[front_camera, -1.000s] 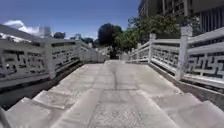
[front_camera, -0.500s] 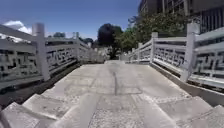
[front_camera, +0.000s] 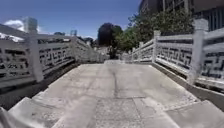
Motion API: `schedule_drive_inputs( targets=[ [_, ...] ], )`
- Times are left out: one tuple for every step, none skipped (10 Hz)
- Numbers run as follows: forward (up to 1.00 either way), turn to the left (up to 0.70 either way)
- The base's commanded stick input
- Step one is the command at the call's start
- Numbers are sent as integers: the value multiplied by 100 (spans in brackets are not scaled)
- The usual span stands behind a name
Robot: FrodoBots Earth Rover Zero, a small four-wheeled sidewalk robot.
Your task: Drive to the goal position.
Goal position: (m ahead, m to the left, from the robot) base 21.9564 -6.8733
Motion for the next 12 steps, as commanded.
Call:
schedule_drive_inputs(
  targets=[
    [45, 0],
    [45, 0],
    [45, 0],
    [45, 0],
    [45, 0],
    [45, 0],
    [45, 0],
    [45, 0],
    [45, 0],
    [45, 0],
    [45, 0],
    [45, 0]
  ],
)
